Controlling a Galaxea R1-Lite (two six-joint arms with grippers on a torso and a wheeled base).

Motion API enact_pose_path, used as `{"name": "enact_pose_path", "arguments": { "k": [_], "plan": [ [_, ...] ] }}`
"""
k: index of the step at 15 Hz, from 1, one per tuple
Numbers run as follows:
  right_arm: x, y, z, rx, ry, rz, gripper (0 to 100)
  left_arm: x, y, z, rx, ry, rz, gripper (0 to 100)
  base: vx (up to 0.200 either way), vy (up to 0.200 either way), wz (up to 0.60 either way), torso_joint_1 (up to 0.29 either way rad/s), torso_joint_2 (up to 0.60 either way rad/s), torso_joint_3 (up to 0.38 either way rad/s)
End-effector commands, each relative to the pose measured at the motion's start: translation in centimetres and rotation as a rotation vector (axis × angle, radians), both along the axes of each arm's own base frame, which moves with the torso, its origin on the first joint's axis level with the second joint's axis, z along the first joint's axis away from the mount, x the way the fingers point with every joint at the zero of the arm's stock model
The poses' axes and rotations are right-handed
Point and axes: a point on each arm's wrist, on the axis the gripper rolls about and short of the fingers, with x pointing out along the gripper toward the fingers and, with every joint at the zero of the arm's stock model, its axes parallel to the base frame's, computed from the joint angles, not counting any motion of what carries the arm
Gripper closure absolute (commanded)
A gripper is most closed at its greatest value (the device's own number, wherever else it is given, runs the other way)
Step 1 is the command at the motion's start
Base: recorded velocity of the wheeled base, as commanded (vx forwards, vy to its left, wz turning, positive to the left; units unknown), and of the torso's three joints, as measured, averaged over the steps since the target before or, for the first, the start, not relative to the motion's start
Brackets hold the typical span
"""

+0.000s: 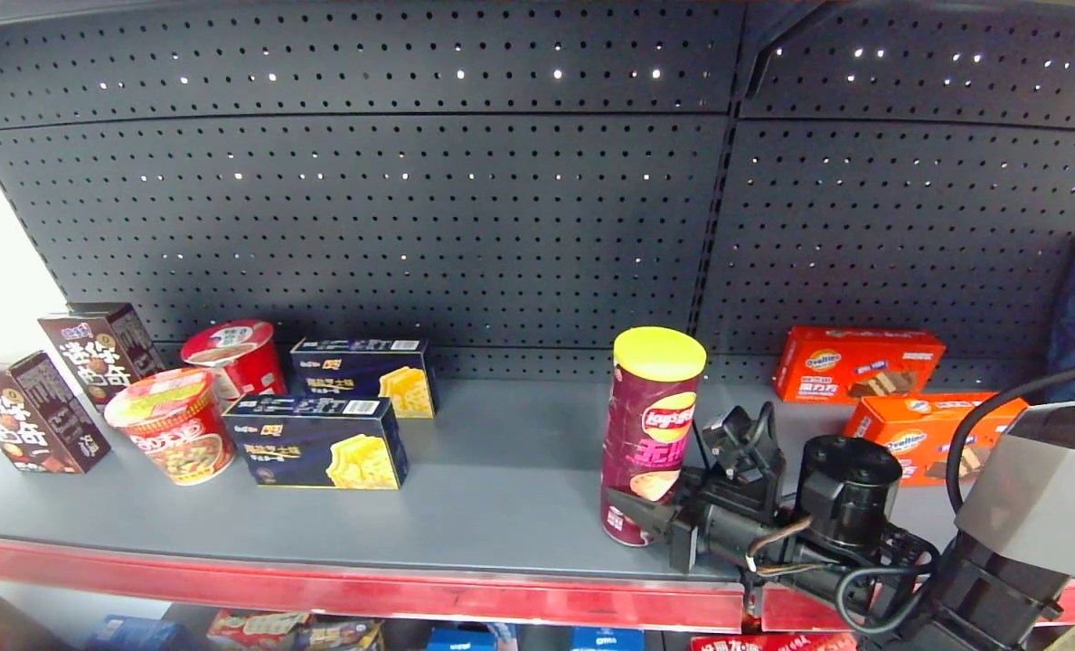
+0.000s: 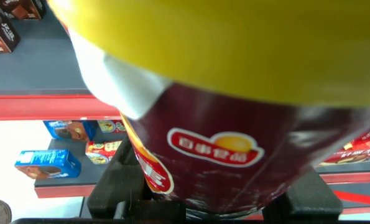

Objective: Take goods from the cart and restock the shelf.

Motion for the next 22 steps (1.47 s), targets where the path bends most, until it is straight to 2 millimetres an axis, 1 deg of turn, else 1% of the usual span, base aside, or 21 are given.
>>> {"name": "enact_pose_path", "arguments": {
  "k": [1,5,11,16,18,22],
  "plan": [
    [-0.2,0.1,0.5,0.009,-0.012,-0.002,100,0.0,0.0,0.0,-0.002,0.002,-0.001,100,0.0,0.0,0.0,0.0,0.0,0.0],
    [-0.8,0.2,0.2,-0.01,0.005,-0.039,100,0.0,0.0,0.0,-0.003,0.002,0.002,100,0.0,0.0,0.0,0.0,0.0,0.0],
    [-0.8,0.4,-0.1,-0.021,0.0,-0.096,100,0.0,0.0,0.0,-0.004,0.002,0.003,100,0.0,0.0,0.0,0.0,0.0,0.0],
    [-1.5,1.3,-0.1,-0.024,-0.002,-0.104,100,0.0,0.0,0.0,-0.004,0.002,0.004,100,0.0,0.0,0.0,0.0,0.0,0.0],
    [-1.7,2.0,-0.2,-0.023,-0.003,-0.118,100,0.0,0.0,-0.1,-0.004,0.002,0.004,100,0.0,0.0,0.0,0.0,0.0,0.0],
    [-1.8,2.2,-0.3,-0.021,0.005,-0.128,100,-0.1,0.0,-0.5,-0.004,0.01,0.004,100,0.0,0.0,0.0,0.0,0.0,0.0]
  ]
}}
